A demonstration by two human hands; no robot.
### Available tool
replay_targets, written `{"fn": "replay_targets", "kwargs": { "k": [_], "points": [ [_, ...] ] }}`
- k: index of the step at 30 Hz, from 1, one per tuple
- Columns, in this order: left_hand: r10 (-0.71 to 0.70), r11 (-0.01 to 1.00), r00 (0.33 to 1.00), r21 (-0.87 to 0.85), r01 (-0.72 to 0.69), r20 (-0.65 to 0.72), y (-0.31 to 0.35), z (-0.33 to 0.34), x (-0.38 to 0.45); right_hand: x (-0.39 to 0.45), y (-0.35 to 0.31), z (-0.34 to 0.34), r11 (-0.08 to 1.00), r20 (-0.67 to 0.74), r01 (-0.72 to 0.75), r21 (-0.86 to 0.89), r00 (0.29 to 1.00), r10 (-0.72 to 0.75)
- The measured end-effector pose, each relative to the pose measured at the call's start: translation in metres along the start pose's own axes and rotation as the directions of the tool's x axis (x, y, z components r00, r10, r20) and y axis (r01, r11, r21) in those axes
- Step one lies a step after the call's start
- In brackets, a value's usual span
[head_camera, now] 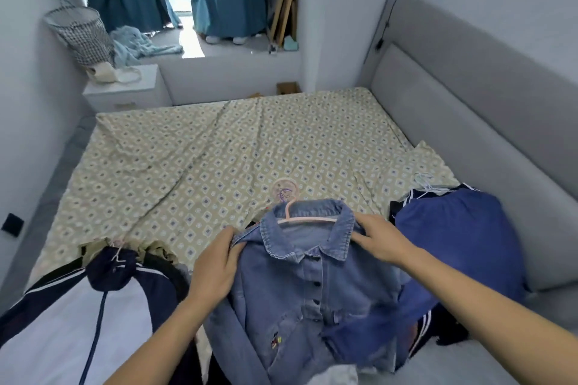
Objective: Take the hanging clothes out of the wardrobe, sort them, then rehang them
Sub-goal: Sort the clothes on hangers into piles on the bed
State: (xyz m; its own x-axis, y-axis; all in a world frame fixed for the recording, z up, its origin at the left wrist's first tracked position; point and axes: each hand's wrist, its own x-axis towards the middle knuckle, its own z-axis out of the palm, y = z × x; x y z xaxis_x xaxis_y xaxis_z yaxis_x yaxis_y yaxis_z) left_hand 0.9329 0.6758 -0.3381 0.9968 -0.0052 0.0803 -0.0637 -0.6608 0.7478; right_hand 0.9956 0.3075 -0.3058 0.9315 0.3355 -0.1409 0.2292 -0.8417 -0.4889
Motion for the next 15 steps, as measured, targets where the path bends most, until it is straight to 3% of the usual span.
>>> {"fn": "replay_targets", "kwargs": {
  "k": [7,15],
  "points": [
    [0.172,0.985,0.966,0.023,-0.171,-0.191,0.046,-0.142,-0.024,-0.03,-0.14,-0.06,0.991,-0.328,0.133,-0.001,0.936,-0.126],
    [0.311,0.938,0.874,0.266,-0.22,-0.373,0.095,-0.287,-0.031,-0.011,-0.256,-0.11,0.957,-0.462,0.288,-0.038,0.844,-0.272]
  ]
}}
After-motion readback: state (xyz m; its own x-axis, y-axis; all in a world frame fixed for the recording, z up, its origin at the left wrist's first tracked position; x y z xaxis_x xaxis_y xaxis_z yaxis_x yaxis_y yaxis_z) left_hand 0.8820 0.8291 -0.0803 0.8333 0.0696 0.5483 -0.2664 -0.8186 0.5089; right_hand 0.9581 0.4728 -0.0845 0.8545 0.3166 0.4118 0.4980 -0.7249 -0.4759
